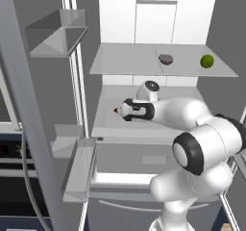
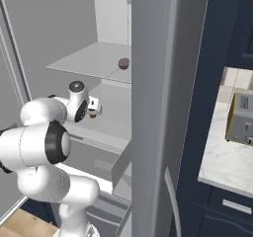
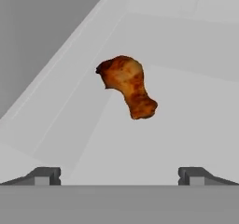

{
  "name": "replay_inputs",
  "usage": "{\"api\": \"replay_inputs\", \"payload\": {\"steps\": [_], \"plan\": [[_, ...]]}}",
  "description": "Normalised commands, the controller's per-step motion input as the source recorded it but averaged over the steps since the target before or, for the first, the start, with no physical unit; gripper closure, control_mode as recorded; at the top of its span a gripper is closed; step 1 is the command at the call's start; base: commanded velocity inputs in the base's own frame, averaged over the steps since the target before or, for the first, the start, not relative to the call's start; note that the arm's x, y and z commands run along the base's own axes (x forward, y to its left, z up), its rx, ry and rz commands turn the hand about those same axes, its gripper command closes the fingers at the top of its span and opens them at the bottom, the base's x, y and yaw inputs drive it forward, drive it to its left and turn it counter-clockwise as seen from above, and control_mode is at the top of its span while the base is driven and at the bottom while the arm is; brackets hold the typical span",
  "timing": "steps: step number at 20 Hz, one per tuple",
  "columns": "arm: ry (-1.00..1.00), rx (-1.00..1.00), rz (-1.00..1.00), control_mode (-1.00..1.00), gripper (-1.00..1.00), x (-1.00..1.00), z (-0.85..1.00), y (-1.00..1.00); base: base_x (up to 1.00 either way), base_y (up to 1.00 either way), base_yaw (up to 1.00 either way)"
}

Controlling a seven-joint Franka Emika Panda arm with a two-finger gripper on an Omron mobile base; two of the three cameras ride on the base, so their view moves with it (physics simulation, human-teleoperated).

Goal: Gather the eggplant and lime from the fridge and place them on a tray on the dining counter. Then gather the chicken drumsticks from the fridge and place them on the other tray.

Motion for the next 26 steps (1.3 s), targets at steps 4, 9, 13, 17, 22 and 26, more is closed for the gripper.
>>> {"api": "replay_inputs", "payload": {"steps": [4,9,13,17,22,26], "plan": [[0.01,0.0,0.07,-1.0,-1.0,0.4,-0.21,0.0,0.0,0.0,0.0],[0.0,0.0,0.02,-1.0,-1.0,0.38,-0.31,0.02,0.0,0.0,0.0],[0.0,0.0,0.0,-1.0,-1.0,0.3,-0.12,0.0,0.0,0.0,0.0],[0.0,0.0,0.0,-1.0,-1.0,0.31,-0.06,0.01,0.0,0.0,0.0],[0.0,0.0,0.0,-1.0,-1.0,0.38,-0.22,0.14,0.0,0.0,0.0],[0.0,0.0,0.0,-1.0,-1.0,0.35,-0.15,0.08,0.0,0.0,0.0]]}}
